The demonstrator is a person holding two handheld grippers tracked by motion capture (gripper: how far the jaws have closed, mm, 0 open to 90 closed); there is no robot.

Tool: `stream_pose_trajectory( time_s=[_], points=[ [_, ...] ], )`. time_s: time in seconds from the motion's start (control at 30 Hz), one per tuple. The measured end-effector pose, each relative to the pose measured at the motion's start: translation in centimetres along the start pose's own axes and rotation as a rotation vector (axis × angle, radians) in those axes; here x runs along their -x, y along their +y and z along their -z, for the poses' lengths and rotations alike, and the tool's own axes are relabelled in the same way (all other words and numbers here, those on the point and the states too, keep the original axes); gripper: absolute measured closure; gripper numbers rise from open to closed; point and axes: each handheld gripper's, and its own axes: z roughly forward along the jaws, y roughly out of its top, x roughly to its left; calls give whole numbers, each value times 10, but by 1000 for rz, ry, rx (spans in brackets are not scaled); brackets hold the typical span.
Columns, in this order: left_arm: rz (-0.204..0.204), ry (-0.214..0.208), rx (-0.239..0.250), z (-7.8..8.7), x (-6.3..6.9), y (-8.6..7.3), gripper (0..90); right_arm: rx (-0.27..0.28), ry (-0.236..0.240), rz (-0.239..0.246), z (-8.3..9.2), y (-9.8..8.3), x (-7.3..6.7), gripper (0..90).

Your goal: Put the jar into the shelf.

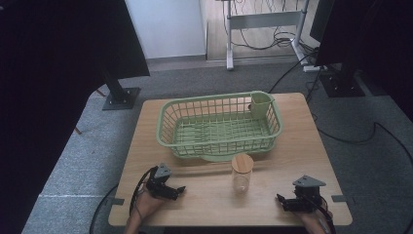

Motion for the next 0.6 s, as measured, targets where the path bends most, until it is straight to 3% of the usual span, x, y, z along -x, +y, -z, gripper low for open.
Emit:
stream_pose_trajectory(
  time_s=[0.4, 0.6],
  points=[
    [6, 5, 0, 0, 0, 0, 0, -13, 5, -8, 1, 0, 0, 3],
    [6, 5, 0, 0, 0, 0, 0, -6, 30, -2, 5, 1, -2, 9]
  ],
)
